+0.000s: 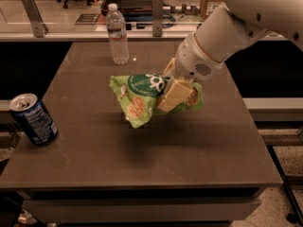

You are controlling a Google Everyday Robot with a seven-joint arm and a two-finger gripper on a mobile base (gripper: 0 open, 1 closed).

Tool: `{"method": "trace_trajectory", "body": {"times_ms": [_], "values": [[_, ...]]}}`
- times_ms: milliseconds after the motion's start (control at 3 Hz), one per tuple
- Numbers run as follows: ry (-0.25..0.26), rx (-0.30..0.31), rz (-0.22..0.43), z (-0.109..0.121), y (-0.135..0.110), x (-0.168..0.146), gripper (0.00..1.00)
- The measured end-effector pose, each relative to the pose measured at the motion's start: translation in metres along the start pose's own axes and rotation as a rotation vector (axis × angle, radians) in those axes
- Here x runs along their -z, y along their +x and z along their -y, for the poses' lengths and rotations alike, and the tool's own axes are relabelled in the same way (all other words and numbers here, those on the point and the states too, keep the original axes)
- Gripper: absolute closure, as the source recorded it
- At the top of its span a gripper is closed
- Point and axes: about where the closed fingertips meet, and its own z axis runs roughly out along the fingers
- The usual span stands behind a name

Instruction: Move green rice chip bag near pepsi can

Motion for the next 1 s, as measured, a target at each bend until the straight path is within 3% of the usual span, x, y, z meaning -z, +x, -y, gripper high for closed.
{"method": "trace_trajectory", "body": {"times_ms": [333,1000], "values": [[-0.043,-0.004,-0.028,-0.035,-0.019,-0.020,1.00],[-0.111,0.001,-0.197,-0.086,-0.045,-0.067,1.00]]}}
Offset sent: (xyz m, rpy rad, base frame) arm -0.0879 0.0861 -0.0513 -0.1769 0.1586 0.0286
